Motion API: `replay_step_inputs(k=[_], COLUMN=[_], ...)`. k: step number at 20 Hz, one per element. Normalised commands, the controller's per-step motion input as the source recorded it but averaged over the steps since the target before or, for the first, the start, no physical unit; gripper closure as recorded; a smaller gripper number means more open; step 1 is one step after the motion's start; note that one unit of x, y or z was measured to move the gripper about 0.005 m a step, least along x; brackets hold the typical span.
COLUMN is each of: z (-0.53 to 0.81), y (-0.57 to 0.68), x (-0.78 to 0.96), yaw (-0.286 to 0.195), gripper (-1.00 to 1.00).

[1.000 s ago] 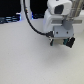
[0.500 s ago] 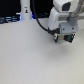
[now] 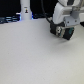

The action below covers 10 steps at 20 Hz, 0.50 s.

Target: Open the kcup holder, insert the kcup into the holder, and close the kcup holder

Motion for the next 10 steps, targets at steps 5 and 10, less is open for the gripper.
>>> replay_step_inputs(k=[5,10], z=[-0.01,0.01], y=[0.39,0.42], x=[-0.85,-0.77], yaw=[0.074,0.080], gripper=[-1.00,-1.00])
